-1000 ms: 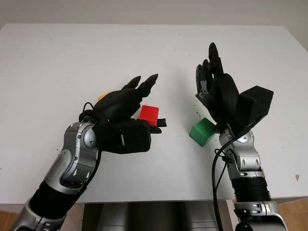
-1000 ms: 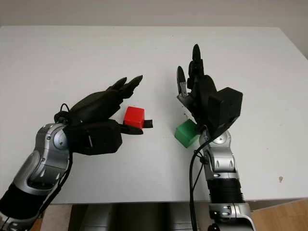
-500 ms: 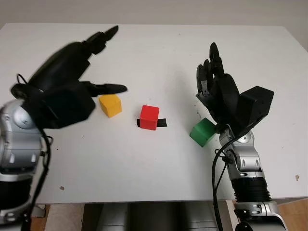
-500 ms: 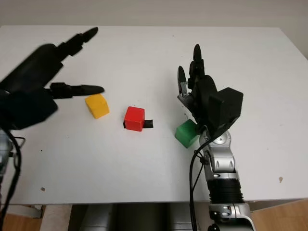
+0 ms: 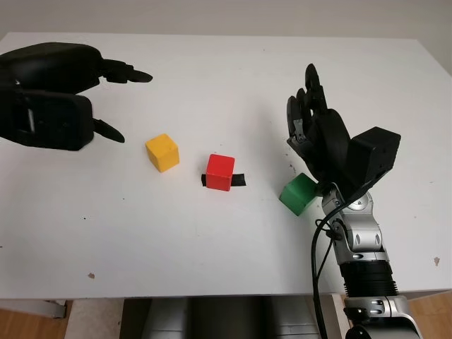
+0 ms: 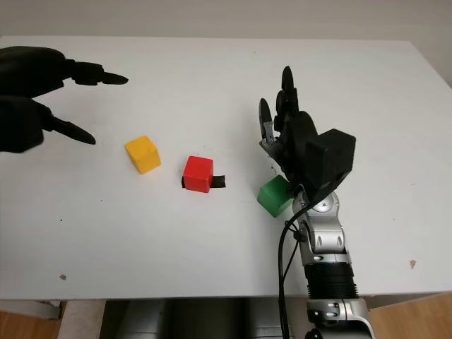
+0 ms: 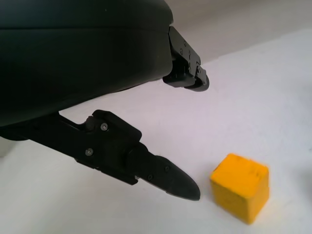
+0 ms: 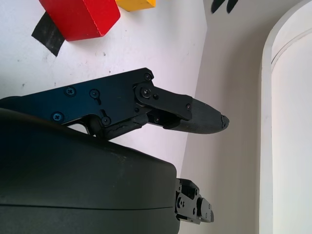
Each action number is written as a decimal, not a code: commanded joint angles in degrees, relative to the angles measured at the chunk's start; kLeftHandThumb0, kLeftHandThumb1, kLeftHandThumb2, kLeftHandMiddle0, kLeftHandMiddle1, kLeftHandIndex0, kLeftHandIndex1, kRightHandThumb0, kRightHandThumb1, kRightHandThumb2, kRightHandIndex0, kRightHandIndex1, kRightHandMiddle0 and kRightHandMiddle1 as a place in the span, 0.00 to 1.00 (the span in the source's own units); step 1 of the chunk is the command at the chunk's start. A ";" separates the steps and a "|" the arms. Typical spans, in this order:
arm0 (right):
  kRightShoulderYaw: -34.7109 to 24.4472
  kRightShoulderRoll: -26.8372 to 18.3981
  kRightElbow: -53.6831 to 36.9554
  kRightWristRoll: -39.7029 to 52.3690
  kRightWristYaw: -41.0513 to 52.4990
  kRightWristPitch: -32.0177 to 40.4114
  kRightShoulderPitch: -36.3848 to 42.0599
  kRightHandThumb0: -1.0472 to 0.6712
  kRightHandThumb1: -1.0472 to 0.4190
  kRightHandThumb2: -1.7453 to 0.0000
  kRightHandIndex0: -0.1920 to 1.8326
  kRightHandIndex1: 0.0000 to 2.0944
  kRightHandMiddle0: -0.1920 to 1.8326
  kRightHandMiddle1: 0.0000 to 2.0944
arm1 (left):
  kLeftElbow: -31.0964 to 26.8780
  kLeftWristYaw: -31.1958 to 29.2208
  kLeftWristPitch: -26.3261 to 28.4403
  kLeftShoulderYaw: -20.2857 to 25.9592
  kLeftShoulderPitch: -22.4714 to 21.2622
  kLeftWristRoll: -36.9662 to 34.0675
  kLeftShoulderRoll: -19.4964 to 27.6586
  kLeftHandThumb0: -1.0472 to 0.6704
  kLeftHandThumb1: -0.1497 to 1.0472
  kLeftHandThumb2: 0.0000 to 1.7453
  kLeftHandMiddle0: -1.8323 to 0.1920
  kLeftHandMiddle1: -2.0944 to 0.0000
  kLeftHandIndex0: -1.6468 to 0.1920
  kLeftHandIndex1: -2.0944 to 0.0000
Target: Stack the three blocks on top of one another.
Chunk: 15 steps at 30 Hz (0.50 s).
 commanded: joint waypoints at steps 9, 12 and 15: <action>-0.36 -1.39 -0.83 0.36 1.67 0.10 -0.55 0.27 0.00 0.60 0.00 0.00 0.00 0.00 | 4.94 9.62 -10.75 -6.48 -1.72 9.74 -2.84 0.33 0.84 0.04 0.91 0.99 0.77 0.98; -0.46 -1.46 -0.92 0.58 1.81 0.34 -0.41 0.27 0.00 0.60 0.00 0.00 0.00 0.00 | 6.64 12.67 -12.46 -8.20 -2.05 12.61 -4.21 0.33 0.83 0.03 0.93 0.99 0.77 0.98; -0.45 -1.75 -0.97 0.48 2.09 0.32 -0.20 0.27 0.00 0.60 0.00 0.00 0.00 0.00 | 8.23 16.14 -14.24 -9.18 -1.98 14.32 -5.09 0.32 0.83 0.03 0.93 0.98 0.77 0.98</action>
